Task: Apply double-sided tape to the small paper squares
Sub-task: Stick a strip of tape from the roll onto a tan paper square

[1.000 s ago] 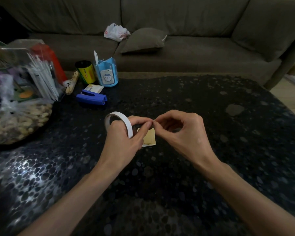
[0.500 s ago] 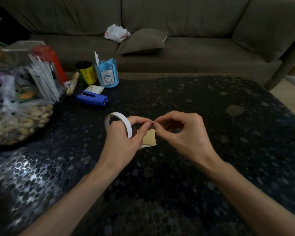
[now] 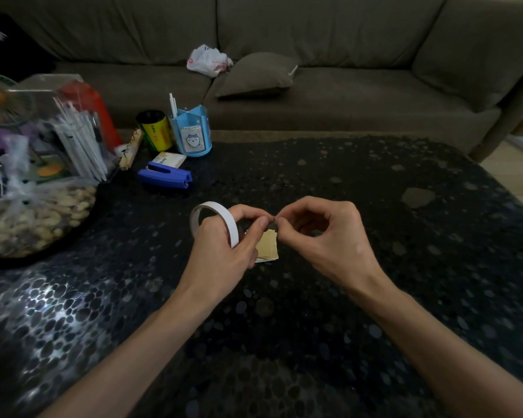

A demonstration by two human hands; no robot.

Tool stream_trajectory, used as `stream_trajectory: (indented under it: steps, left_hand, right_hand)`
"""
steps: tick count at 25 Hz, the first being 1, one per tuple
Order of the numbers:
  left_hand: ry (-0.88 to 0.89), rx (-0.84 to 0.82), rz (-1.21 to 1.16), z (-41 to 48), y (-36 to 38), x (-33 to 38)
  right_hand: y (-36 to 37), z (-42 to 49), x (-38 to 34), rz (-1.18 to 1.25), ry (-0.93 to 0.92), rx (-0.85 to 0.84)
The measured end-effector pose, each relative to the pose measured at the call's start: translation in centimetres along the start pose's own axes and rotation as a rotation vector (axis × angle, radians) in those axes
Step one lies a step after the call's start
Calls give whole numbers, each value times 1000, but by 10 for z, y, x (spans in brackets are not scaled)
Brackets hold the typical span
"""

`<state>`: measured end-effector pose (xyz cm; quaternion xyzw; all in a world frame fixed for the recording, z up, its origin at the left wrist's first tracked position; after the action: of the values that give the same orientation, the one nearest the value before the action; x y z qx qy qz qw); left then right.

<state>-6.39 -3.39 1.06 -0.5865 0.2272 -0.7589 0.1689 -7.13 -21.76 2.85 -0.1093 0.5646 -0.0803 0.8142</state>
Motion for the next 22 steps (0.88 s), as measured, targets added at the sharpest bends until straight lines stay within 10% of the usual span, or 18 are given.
stream_trajectory:
  steps: [22]
  left_hand:
    - [-84,34,-70,3,1,-2]
  right_hand:
    - [-1,-1,2,-37,62,104]
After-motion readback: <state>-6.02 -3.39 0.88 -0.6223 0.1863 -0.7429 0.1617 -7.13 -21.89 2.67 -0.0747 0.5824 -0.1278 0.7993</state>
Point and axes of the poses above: each hand's wrist, its own z-axis towards the middle knuckle, its own y-axis out of the palm, x = y × z, the point moved 2 cm from there along z, towards the middle knuckle, and after that the axes turned 15 degrees about z, right-handed, at the moved point
